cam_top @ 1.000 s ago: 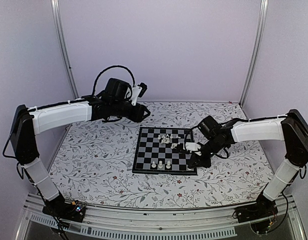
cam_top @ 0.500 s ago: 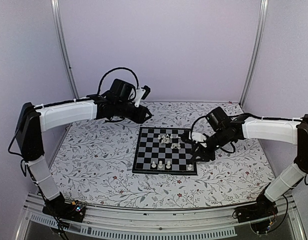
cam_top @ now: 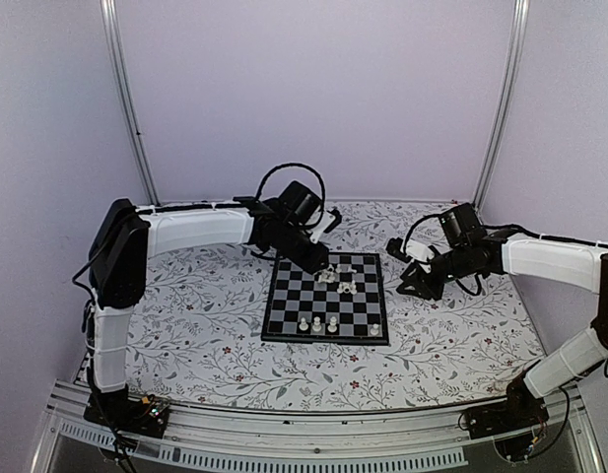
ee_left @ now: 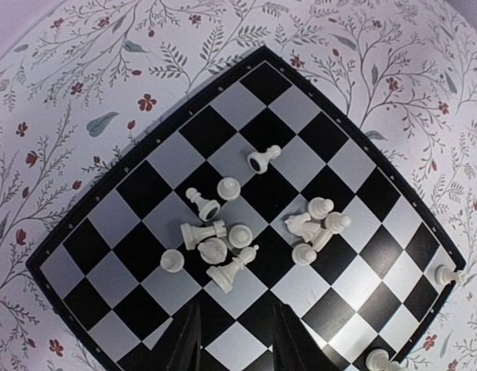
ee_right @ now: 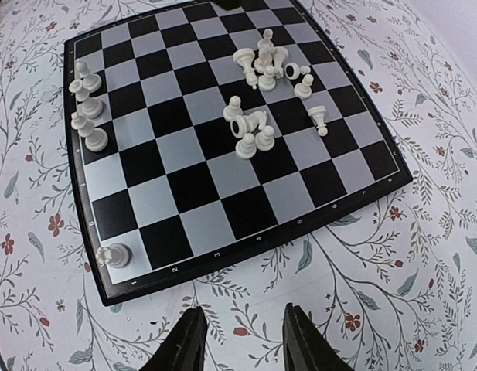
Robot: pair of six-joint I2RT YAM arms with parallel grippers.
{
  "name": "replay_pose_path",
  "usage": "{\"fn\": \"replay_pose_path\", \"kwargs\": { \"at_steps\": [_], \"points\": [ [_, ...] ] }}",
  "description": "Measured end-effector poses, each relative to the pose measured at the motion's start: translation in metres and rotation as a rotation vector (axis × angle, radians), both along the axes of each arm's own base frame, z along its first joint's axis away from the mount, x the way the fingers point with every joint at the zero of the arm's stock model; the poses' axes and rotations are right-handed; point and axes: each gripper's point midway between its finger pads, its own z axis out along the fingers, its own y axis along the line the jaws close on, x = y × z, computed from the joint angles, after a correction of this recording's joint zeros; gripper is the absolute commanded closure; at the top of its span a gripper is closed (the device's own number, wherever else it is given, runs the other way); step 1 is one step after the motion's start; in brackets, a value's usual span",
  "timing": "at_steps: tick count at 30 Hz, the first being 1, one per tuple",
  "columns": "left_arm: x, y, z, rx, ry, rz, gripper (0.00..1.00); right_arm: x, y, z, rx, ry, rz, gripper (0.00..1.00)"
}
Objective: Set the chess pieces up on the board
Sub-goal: Pick up the chess piece from the chessboard.
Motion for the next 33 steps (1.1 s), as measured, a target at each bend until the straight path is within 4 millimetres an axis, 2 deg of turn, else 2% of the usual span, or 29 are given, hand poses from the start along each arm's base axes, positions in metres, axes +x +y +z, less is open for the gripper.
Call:
{"fn": "replay_pose_path", "kwargs": {
  "at_steps": [4,8,16,23,28,33],
  "points": [
    [-0.005,-0.006,-0.011,0.046,0.018,-0.01,0.63,0.006,-0.001,0.003,-0.009,-0.034,-0.009,0.64],
    [0.001,-0.012,-0.019,0.083,0.017,-0.001,0.62,0.009,-0.004,0.003,-0.022,-0.05,-0.018,0.64],
    [0.009,-0.011,-0.043,0.169,0.027,0.044,0.67,0.01,-0.008,0.002,-0.04,-0.065,-0.028,0.64],
    [0.011,-0.012,-0.045,0.177,0.042,0.066,0.66,0.01,-0.009,0.004,-0.043,-0.082,-0.027,0.64],
    [0.01,-0.012,-0.054,0.183,0.065,0.08,0.68,0.01,-0.01,0.003,-0.052,-0.086,-0.024,0.64],
    [0.009,-0.01,-0.064,0.177,0.108,0.111,0.76,0.009,-0.011,0.001,-0.06,-0.086,-0.025,0.63]
  ]
}}
